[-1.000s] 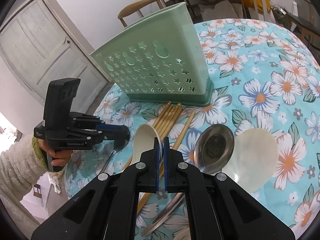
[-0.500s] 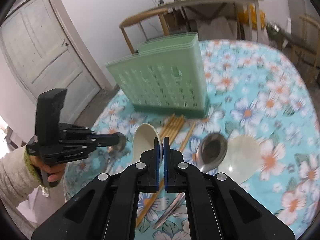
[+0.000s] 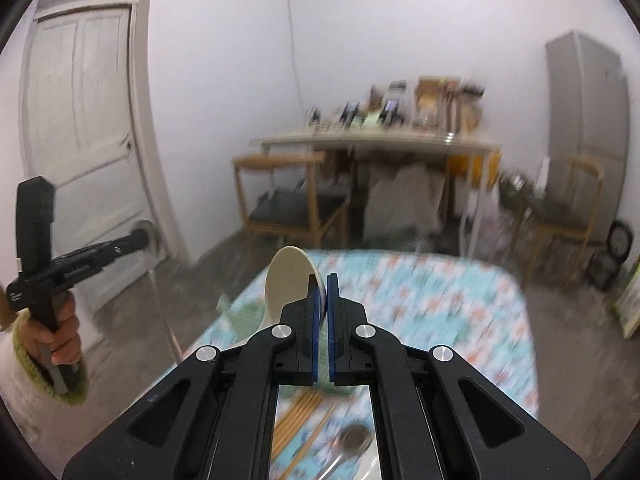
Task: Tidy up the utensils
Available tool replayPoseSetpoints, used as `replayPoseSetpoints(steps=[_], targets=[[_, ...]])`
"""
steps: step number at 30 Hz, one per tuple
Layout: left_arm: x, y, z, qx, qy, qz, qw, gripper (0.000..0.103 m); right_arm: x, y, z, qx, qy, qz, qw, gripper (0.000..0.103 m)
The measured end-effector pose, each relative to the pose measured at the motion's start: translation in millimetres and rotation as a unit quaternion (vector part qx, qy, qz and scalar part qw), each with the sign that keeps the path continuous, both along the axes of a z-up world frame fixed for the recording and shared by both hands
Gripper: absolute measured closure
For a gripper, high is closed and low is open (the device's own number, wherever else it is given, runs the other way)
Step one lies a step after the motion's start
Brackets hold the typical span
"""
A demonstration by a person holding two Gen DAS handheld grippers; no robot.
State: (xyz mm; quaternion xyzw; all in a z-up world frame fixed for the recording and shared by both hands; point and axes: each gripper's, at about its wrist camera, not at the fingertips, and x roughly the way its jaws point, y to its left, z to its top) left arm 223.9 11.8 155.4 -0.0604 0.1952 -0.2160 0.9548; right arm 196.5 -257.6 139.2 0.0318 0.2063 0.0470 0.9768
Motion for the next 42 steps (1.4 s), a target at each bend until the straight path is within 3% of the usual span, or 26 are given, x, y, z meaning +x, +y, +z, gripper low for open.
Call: replayPoseSetpoints(steps=[3,7,15,24,31,35,37,39,42], targets=[[11,3,17,-0.022,-0.045,0.041,0.9979,0.101,11,-6,17,-0.014,-0.033,-0.029,0.999,0.101],[31,-13,12,-0.001,-0.082,0.077,0.9936,0.101,32,0,17,-0.07,-0.05,-0.06,0.995,0.101],[69,-41,-34,0.05,-0.074,0.089,0.9921,0.101,58,9,-12,-0.149,-0.05,-0.091,0.983,0.101],[85,-47,-67,0.077,-0.064,0.08,0.9917,0.101,66,20,-29,-0.205,-0.05,-0.099,0.972,0.101],[100,-49,-95,0.079,-0.021,0.065,0.9945,0.101,69,22,-41,-0.218,-0.043,-0.095,0.97,0.101],[108,-48,-104,0.061,0.02,0.046,0.9969,0.098,75,24,-44,-0.219,-0.039,-0.092,0.971,0.101],[110,-44,-107,0.048,0.036,0.039,0.9974,0.09,78,25,-45,-0.219,-0.037,-0.09,0.971,0.101],[111,-40,-106,0.036,0.039,0.038,0.9979,0.072,79,26,-46,-0.219,-0.033,-0.087,0.971,0.101],[104,-33,-99,0.017,0.034,0.039,0.9985,0.058,79,26,-49,-0.215,-0.025,-0.08,0.973,0.101]])
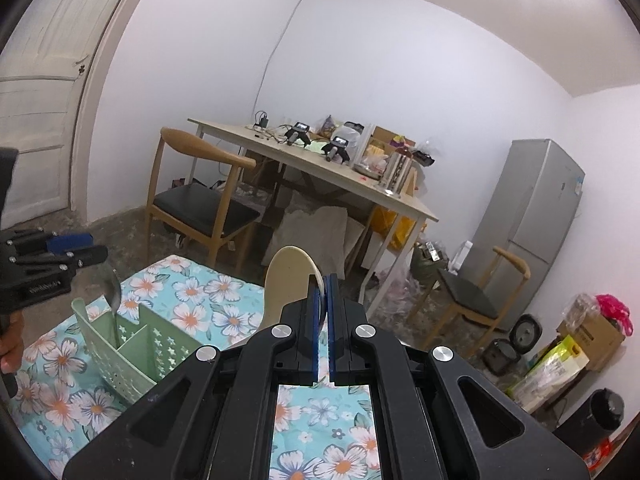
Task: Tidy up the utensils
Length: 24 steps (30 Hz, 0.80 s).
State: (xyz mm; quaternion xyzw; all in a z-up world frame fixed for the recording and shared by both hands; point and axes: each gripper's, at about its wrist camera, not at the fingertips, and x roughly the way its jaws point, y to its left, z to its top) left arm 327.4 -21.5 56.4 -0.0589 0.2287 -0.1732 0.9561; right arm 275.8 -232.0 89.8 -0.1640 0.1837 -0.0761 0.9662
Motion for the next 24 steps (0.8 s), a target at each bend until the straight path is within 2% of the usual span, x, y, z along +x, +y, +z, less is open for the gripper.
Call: replayPoseSetpoints(steps=[6,10,11,13,16,24], targets=[[-23,9,10,-0.009,-0.014,-0.006,0.9998,0.04,7,8,-20,0.011,0.04,0.021,0.999,0.101],[-42,14,9,-0.012,-0.011,-0.013,0.9998,0.033,3,9,-28,0.031,0.06,0.034,0.997,0.099],[-47,15,8,-0.011,-0.009,-0.015,0.9998,0.031,1,9,-28,0.036,0.062,0.035,0.997,0.096],[-60,17,5,-0.009,-0.006,-0.021,0.9997,0.029,-2,8,-27,0.049,0.066,0.04,0.996,0.081],[-77,17,1,-0.004,-0.003,-0.03,0.9995,0.025,-13,2,-22,0.083,0.065,0.052,0.993,0.068],[-116,8,-16,0.011,0.028,-0.066,0.9974,0.02,-53,-26,-2,0.19,0.055,0.067,0.978,0.061]])
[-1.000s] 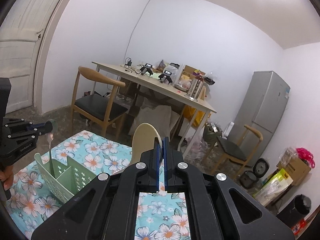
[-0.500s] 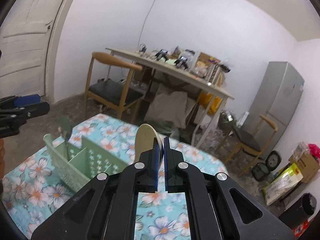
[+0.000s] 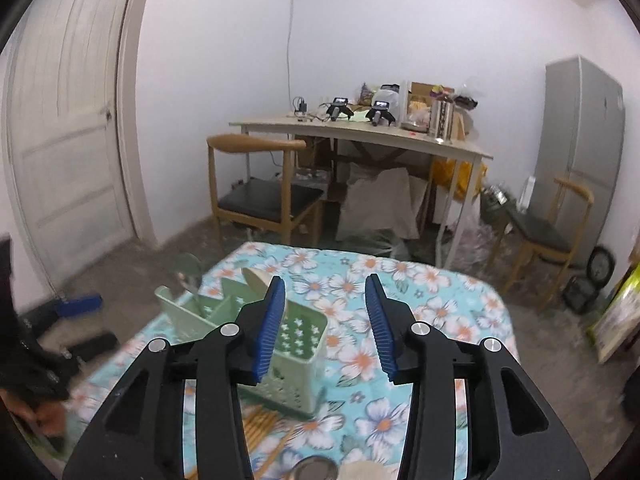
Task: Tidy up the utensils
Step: 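Grasp another white plastic spoon with the right tool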
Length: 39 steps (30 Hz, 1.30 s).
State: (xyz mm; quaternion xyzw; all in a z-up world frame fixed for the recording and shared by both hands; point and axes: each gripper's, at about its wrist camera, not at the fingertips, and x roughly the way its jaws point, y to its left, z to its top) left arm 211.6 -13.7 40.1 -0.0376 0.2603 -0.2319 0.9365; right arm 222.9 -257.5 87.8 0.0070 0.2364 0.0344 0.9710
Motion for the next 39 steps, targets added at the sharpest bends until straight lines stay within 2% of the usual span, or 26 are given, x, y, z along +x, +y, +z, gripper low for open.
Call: replayPoseSetpoints(steps=[5,9,11,15,19,23,25,33,39], targets=[[-19,-5,-18,0.006,0.04,-0.018,0.999,0.019,-37,-21,-9,0.073,0.029,-0.01,0.997,0.059],[-31,-8,-40,0.008,0.084,-0.028,0.996,0.018,-61,-30,-40,0.121,0.081,-0.022,0.989,0.058],[-37,-9,-50,0.006,0.102,-0.032,0.9942,0.017,-70,-33,-63,0.152,0.119,-0.026,0.981,0.058],[-48,-9,-65,-0.005,0.128,-0.037,0.9911,0.006,-90,-38,-109,0.202,0.166,-0.054,0.964,0.058],[-55,-13,-74,-0.005,0.146,-0.04,0.9885,0.006,-96,-52,-148,0.257,0.205,-0.09,0.94,0.058],[-59,-18,-79,0.005,0.161,-0.038,0.9862,0.006,-93,-60,-174,0.292,0.234,-0.11,0.921,0.059],[-59,-18,-80,0.005,0.167,-0.039,0.9852,0.006,-88,-65,-181,0.301,0.238,-0.112,0.917,0.061],[-62,-25,-82,0.005,0.175,-0.043,0.9837,0.006,-76,-77,-185,0.309,0.237,-0.118,0.913,0.065],[-71,-39,-80,0.016,0.16,-0.077,0.984,0.006,-65,-87,-191,0.323,0.234,-0.125,0.909,0.073]])
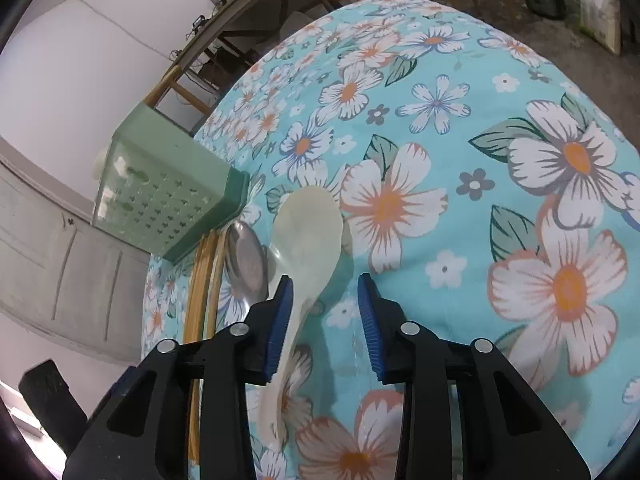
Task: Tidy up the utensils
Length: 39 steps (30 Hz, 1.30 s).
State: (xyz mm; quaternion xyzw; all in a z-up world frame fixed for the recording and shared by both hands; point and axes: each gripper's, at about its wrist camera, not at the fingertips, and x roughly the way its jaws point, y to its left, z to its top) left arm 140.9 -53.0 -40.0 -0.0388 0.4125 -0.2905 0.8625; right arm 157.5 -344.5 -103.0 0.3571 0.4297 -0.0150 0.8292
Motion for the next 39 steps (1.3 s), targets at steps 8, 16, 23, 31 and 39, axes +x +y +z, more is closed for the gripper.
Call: replayPoseSetpoints(steps=[8,16,23,31,39], targets=[[-9,-15,0,0.008,-0.01,-0.015,0.9998,0.006,10,-9,-5,0.015,-0.001,-0.007,1.0,0.085],[-10,-19,1,0.015,-0.012,-0.016,0.9997,0.006,9,-13,-7,0.021,-0.002,-0.011,1.0,0.097],[-13,-25,4,0.02,-0.016,-0.019,0.9995,0.006,-2,-12,-1,0.014,0.0,0.005,1.0,0.099],[-18,-46,9,0.008,-0.022,-0.051,0.9984,0.006,-33,-8,7,0.016,0.006,0.042,0.999,0.1],[-30,-74,8,-0.028,-0.008,-0.103,0.9943,0.011,-65,9,10,-0.001,0.011,0.089,0.996,0.101]])
